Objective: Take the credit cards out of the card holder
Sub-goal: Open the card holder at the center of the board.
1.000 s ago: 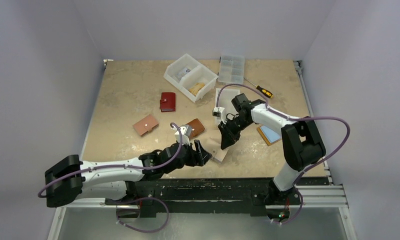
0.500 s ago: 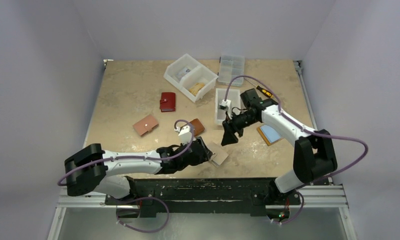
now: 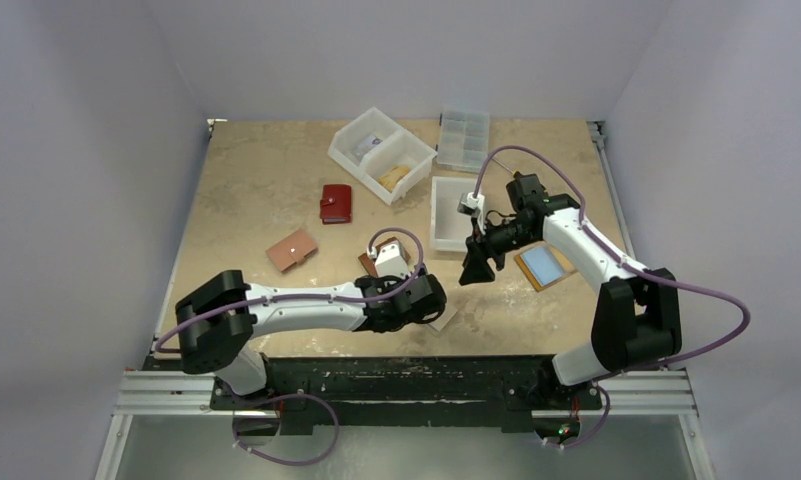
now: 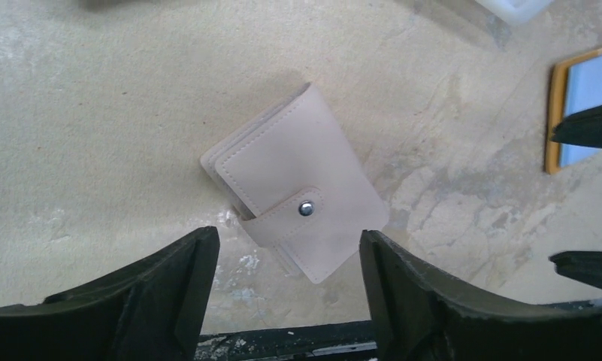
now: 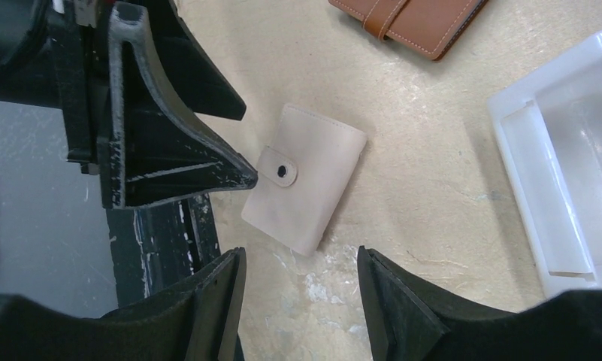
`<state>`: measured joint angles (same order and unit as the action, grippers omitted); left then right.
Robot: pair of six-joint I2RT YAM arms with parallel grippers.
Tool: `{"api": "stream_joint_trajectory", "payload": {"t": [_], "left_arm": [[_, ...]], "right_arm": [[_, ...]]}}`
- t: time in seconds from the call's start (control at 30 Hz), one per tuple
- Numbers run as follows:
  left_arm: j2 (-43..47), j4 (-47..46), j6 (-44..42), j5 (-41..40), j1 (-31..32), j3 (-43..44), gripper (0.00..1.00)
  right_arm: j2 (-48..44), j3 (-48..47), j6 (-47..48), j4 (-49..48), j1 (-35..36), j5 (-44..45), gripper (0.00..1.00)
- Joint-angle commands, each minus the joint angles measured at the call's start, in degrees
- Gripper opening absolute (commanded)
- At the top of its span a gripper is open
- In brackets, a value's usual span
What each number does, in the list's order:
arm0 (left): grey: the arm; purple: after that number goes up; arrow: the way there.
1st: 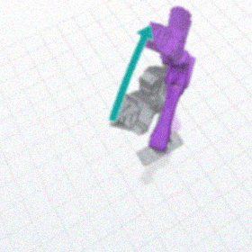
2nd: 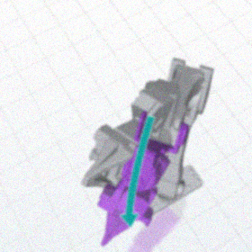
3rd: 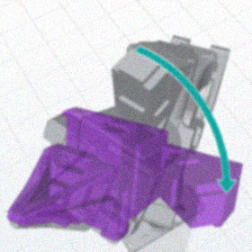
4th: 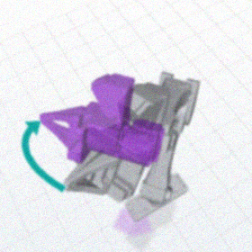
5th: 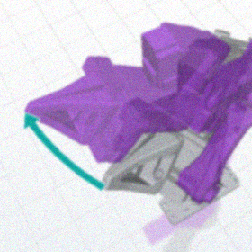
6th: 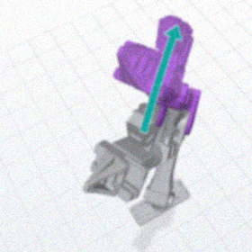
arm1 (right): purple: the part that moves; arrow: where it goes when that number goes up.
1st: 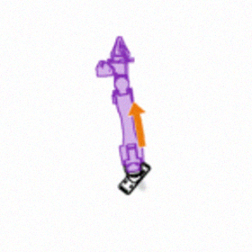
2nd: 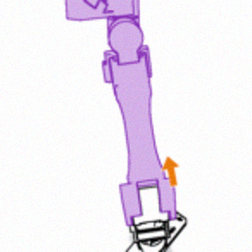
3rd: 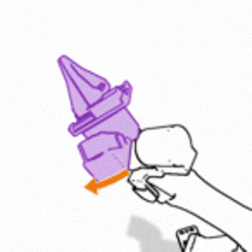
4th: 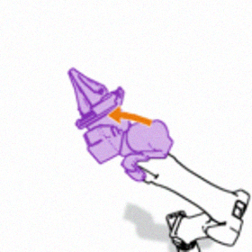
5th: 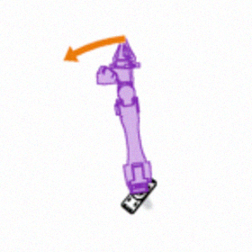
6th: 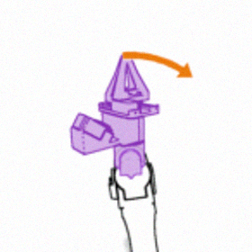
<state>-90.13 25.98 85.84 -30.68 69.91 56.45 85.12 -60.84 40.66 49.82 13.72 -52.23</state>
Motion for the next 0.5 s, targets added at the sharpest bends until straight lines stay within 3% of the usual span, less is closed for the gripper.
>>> {"api": "stream_joint_trajectory", "payload": {"t": [0.0,0.47], "left_arm": [[-2.9,10.7,3.2,-4.1,0.1,5.5,0.79],[-8.4,13.9,5.2,-1.6,0.1,13.4,0.79]], "right_arm": [[-1.3,-0.2,2.4,1.3,-0.8,-1.5,0.63],[-1.4,-0.4,3.3,2.3,-2.2,-1.3,0.63]]}}
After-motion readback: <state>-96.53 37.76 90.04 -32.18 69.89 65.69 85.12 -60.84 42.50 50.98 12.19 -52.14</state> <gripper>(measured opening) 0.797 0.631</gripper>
